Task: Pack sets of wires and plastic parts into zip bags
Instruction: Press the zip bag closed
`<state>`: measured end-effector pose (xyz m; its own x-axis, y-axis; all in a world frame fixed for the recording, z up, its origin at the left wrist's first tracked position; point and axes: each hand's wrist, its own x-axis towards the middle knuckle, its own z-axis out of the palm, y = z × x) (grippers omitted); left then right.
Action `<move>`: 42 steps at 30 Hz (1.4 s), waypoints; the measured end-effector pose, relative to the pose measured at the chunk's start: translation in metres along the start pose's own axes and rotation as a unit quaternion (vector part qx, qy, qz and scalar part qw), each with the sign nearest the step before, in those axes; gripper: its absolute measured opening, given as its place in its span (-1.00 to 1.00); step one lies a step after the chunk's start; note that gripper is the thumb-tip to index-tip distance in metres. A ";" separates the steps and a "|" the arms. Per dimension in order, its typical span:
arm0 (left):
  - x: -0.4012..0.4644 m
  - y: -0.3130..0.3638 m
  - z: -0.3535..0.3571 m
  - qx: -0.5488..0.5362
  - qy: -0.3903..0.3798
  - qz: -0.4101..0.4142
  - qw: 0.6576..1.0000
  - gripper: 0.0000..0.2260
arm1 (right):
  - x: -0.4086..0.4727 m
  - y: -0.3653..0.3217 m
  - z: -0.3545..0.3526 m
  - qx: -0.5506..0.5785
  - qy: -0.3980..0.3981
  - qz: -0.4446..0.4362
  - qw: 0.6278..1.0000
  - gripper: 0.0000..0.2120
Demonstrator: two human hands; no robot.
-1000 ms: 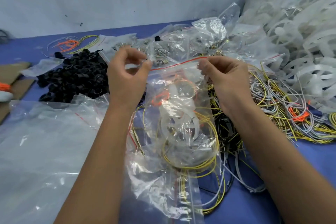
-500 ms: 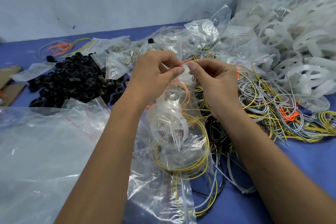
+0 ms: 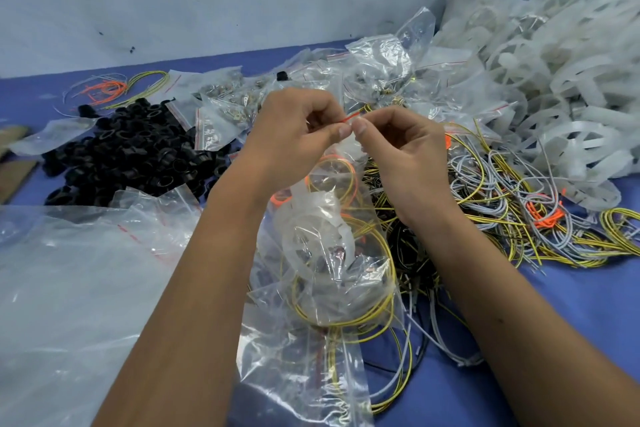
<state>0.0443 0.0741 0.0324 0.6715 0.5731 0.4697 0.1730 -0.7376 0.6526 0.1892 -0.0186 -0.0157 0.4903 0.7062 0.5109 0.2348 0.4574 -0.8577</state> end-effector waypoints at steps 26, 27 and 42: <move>-0.005 -0.013 -0.009 0.015 0.009 -0.032 0.999 -0.91 | 0.000 0.004 0.001 0.040 -0.004 0.054 0.998 -0.88; -0.005 -0.013 -0.010 0.012 0.006 -0.034 0.999 -0.91 | 0.000 0.004 0.001 0.045 -0.001 0.056 0.997 -0.87; -0.012 -0.020 -0.024 -0.012 0.011 -0.076 0.997 -0.91 | 0.001 0.004 0.000 0.057 0.010 0.075 0.996 -0.83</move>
<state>0.0158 0.0902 0.0282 0.6222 0.6862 0.3768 0.2543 -0.6324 0.7317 0.1900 -0.0161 -0.0185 0.5296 0.7607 0.3754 0.0614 0.4070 -0.9114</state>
